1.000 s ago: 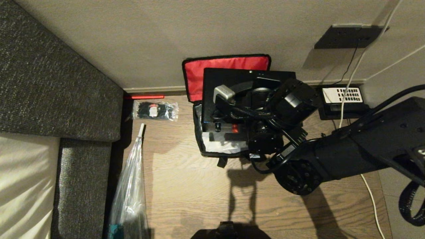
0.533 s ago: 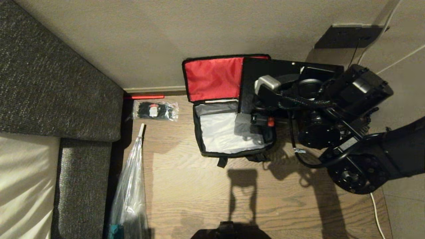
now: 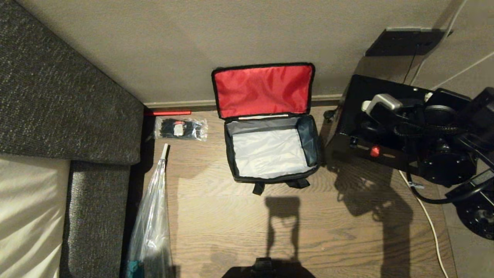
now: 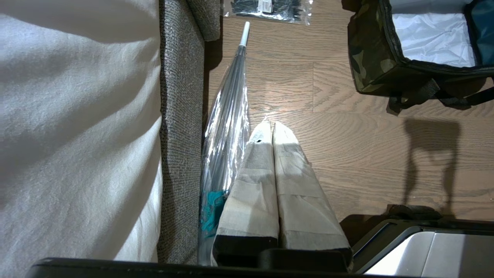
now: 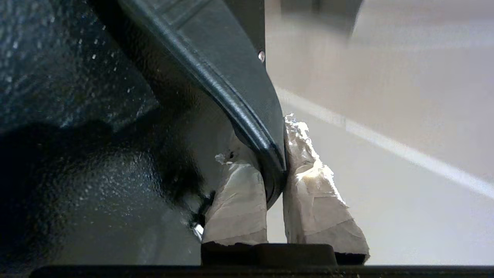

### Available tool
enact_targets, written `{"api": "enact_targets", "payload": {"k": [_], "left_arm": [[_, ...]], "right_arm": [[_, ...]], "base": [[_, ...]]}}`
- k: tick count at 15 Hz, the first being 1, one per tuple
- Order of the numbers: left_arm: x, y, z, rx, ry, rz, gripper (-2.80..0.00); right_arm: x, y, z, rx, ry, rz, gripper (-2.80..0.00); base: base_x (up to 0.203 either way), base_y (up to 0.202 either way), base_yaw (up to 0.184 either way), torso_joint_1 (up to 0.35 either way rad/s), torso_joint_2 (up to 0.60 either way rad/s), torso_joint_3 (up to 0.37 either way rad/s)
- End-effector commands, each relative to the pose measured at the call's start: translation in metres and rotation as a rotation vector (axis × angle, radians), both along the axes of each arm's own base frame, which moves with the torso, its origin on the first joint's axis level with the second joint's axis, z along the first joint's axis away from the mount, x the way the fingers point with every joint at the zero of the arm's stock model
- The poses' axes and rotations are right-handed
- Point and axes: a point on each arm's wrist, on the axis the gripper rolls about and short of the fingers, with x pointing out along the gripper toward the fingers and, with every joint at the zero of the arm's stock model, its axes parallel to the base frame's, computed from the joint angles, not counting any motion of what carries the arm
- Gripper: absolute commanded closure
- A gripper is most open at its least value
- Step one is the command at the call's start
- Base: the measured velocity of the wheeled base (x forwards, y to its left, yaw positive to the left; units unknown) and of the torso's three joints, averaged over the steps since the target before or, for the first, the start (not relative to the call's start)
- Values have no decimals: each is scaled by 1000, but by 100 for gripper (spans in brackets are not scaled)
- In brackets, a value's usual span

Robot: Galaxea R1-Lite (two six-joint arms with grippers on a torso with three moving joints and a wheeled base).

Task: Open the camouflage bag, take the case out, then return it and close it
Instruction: Release the handle

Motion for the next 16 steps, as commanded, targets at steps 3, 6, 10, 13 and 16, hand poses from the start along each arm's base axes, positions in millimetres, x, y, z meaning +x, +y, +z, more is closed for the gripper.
{"api": "enact_targets", "payload": {"k": [3, 6, 10, 13, 16], "left_arm": [[0, 0, -1, 0, 3, 1, 0], [0, 0, -1, 0, 3, 1, 0], [0, 0, -1, 0, 3, 1, 0], [0, 0, -1, 0, 3, 1, 0], [0, 0, -1, 0, 3, 1, 0]], "right_arm": [[-10, -38, -14, 38, 15, -110, 0], [2, -46, -38, 62, 66, -137, 0], [25, -42, -63, 105, 98, -122, 0], [55, -34, -76, 129, 97, -85, 0], [90, -26, -101, 177, 96, -67, 0]], "base": [[0, 0, 0, 0, 0, 0], [0, 0, 0, 0, 0, 0], [0, 0, 0, 0, 0, 0], [0, 0, 0, 0, 0, 0], [0, 0, 0, 0, 0, 0]]}}
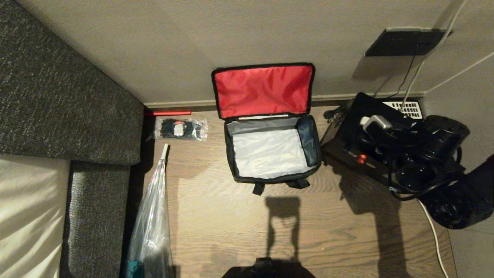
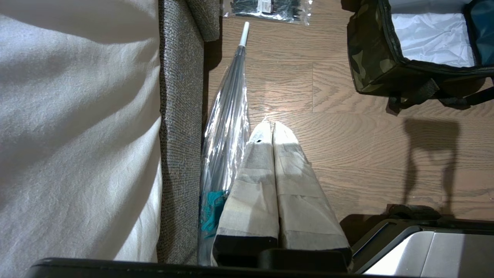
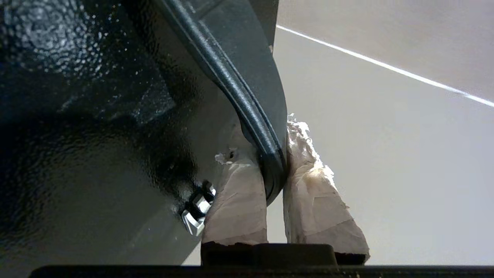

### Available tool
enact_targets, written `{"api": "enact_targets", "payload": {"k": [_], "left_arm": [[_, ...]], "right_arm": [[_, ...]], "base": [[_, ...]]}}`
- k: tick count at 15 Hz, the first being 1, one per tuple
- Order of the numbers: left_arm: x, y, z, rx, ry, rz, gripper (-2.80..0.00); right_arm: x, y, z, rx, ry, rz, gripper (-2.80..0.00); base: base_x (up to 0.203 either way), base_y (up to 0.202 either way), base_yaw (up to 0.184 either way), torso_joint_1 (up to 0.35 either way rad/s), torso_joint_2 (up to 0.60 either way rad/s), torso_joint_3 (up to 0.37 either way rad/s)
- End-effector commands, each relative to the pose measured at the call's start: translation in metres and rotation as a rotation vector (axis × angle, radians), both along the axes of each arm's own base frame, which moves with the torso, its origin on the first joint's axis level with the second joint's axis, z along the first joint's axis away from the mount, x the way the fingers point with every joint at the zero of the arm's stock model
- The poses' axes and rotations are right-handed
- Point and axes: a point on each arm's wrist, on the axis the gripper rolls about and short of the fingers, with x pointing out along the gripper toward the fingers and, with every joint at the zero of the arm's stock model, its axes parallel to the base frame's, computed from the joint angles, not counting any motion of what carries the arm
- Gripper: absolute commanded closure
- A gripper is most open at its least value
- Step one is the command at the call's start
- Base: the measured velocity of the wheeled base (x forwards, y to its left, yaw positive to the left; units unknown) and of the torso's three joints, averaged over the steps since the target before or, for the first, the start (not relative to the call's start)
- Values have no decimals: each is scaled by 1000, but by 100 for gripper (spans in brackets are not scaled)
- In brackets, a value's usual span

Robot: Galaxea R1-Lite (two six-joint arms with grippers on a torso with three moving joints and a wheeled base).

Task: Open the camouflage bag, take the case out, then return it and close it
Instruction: Release the handle

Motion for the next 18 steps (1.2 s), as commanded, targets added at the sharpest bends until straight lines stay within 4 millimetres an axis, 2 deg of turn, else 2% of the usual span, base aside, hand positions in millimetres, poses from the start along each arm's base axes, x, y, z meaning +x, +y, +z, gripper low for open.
{"api": "enact_targets", "payload": {"k": [1, 2, 4, 5, 9, 10, 13, 14, 17, 18], "left_arm": [[0, 0, -1, -2, 3, 1, 0], [0, 0, -1, 0, 3, 1, 0], [0, 0, -1, -1, 3, 1, 0], [0, 0, -1, 0, 3, 1, 0], [0, 0, -1, -2, 3, 3, 0], [0, 0, -1, 0, 1, 2, 0], [0, 0, -1, -1, 2, 3, 0], [0, 0, -1, 0, 1, 1, 0], [0, 0, -1, -2, 1, 1, 0], [0, 0, -1, -1, 3, 2, 0]], "right_arm": [[33, 7, -32, 11, 42, -1, 0], [44, 10, -43, 25, 48, 1, 0], [64, 13, -50, 45, 39, 1, 0], [70, 12, -61, 46, 67, -5, -280], [82, 13, -90, 41, 126, -9, -280], [85, 13, -92, 58, 115, -8, -280], [81, 11, -81, 61, 104, -11, -280], [74, 9, -68, 59, 104, -10, 0], [38, 2, -31, 60, 156, -12, 0], [24, 0, -25, 71, 177, -11, 0]], "base": [[0, 0, 0, 0, 0, 0], [0, 0, 0, 0, 0, 0], [0, 0, 0, 0, 0, 0], [0, 0, 0, 0, 0, 0], [0, 0, 0, 1, -8, 3], [0, 0, 0, 0, 0, 0], [0, 0, 0, 0, 0, 0], [0, 0, 0, 0, 0, 0], [0, 0, 0, 0, 0, 0], [0, 0, 0, 0, 0, 0]]}}
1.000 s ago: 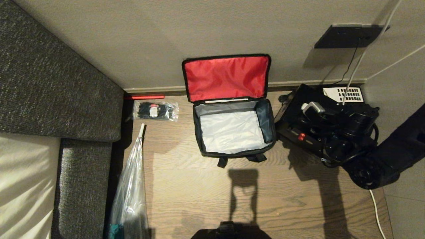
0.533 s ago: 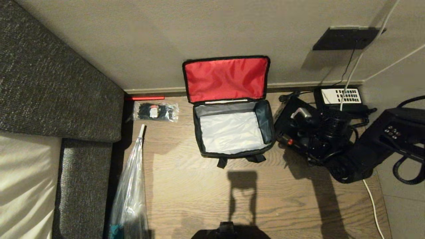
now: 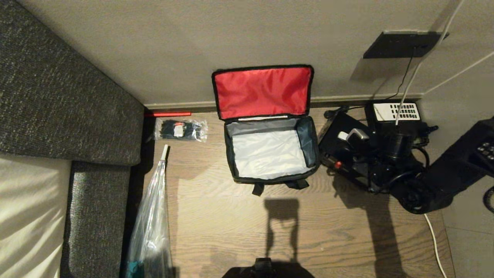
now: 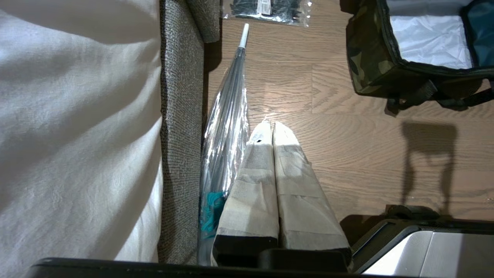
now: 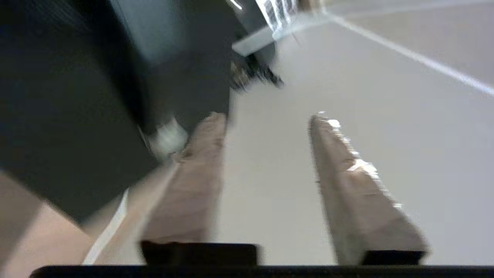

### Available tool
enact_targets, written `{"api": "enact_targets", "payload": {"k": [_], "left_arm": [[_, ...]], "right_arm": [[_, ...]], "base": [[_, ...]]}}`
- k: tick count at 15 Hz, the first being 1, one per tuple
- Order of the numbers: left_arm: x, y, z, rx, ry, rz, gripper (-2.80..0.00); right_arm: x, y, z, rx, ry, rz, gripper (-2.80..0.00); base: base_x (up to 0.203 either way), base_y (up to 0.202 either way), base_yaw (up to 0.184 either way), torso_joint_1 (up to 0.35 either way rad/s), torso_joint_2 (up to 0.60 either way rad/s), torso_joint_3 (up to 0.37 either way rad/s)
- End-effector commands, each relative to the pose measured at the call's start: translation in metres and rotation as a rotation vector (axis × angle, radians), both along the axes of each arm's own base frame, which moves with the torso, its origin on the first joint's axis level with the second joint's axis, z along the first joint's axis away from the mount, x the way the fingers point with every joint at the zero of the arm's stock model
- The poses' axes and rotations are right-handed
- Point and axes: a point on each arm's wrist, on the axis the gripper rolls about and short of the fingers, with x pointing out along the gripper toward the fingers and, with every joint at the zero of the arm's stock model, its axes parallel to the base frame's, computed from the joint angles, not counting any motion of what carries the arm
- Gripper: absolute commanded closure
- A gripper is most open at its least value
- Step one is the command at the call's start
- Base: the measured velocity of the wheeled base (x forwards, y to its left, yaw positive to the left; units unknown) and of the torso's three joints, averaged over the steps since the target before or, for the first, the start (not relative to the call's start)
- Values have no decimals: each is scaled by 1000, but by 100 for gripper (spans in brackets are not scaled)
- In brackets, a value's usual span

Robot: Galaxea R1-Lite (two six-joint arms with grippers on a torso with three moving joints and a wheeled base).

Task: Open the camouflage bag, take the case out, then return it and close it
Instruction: Release the handle, then grip the handle again

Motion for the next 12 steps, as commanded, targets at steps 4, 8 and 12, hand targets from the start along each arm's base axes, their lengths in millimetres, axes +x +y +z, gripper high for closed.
{"api": "enact_targets", "payload": {"k": [4, 8, 12], "left_arm": [[0, 0, -1, 1, 2, 2, 0], [0, 0, -1, 1, 1, 1, 0], [0, 0, -1, 0, 2, 2, 0]], "right_arm": [[-89, -16, 55, 57, 13, -3, 0], [-161, -31, 71, 139, -42, -12, 0], [-231, -45, 63, 351, -91, -59, 0]], "base": [[0, 0, 0, 0, 0, 0], [0, 0, 0, 0, 0, 0], [0, 0, 0, 0, 0, 0]]}}
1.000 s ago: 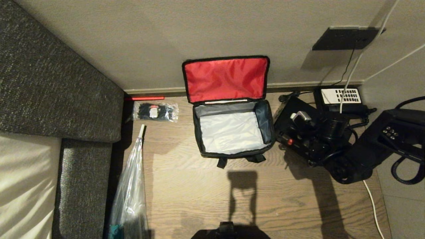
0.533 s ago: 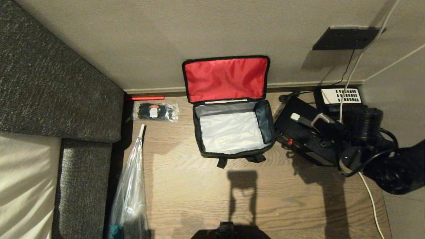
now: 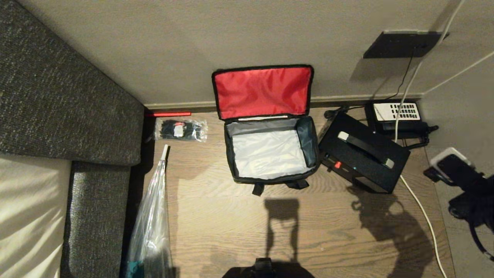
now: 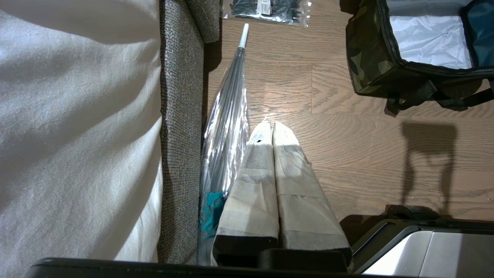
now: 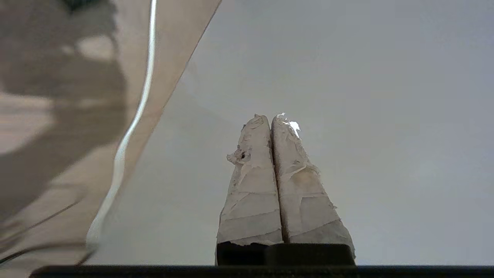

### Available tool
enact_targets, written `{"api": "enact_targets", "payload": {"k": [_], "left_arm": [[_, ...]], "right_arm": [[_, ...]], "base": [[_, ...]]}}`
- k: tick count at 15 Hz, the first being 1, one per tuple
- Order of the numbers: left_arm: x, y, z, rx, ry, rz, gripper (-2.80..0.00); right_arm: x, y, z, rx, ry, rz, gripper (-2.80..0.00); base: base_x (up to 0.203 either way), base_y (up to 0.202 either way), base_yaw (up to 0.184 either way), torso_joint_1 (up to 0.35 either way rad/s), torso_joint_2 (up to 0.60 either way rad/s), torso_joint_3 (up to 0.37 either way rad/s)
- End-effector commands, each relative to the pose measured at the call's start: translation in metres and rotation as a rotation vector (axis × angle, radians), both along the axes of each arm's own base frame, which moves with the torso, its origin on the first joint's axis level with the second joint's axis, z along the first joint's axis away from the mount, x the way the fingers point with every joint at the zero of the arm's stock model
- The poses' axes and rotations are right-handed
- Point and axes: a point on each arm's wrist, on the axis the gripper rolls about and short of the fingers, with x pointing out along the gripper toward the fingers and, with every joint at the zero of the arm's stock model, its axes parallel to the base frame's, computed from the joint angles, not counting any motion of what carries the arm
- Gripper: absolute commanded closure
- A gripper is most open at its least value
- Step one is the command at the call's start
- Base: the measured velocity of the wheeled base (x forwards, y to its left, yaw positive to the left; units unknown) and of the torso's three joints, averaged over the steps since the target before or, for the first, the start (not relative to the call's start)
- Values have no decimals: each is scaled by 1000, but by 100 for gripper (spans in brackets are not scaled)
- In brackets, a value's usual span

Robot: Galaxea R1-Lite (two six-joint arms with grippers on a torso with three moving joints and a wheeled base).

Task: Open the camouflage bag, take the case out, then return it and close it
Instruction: Grip the handle again

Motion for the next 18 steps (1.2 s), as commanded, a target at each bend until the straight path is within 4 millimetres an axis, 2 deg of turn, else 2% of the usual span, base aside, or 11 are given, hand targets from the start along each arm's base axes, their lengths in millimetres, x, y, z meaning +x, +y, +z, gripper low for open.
{"api": "enact_targets", "payload": {"k": [1, 4, 6, 7, 8, 9, 11, 12, 15, 18], "left_arm": [[0, 0, -1, 0, 3, 1, 0], [0, 0, -1, -1, 3, 2, 0], [0, 0, -1, 0, 3, 2, 0], [0, 0, -1, 0, 3, 2, 0], [0, 0, -1, -1, 3, 2, 0], [0, 0, -1, 0, 3, 2, 0], [0, 0, -1, 0, 3, 1, 0], [0, 0, -1, 0, 3, 1, 0], [0, 0, -1, 0, 3, 1, 0], [0, 0, -1, 0, 3, 1, 0]], "right_arm": [[-53, -12, 8, 159, -119, -45, 0], [-121, -27, 13, 276, -212, -37, 0], [-162, -33, -7, 405, -270, -75, 0], [-174, -33, -21, 514, -300, -112, 0], [-181, -33, -38, 624, -305, -128, 0], [-185, -31, -57, 709, -287, -64, 0], [-184, -24, -70, 874, -311, 215, 0], [-185, -23, -79, 901, -352, 304, 0], [-198, -21, -89, 884, -500, 499, 0], [-198, -20, -91, 906, -514, 520, 0]], "base": [[0, 0, 0, 0, 0, 0], [0, 0, 0, 0, 0, 0], [0, 0, 0, 0, 0, 0], [0, 0, 0, 0, 0, 0], [0, 0, 0, 0, 0, 0], [0, 0, 0, 0, 0, 0], [0, 0, 0, 0, 0, 0], [0, 0, 0, 0, 0, 0], [0, 0, 0, 0, 0, 0], [0, 0, 0, 0, 0, 0]]}}
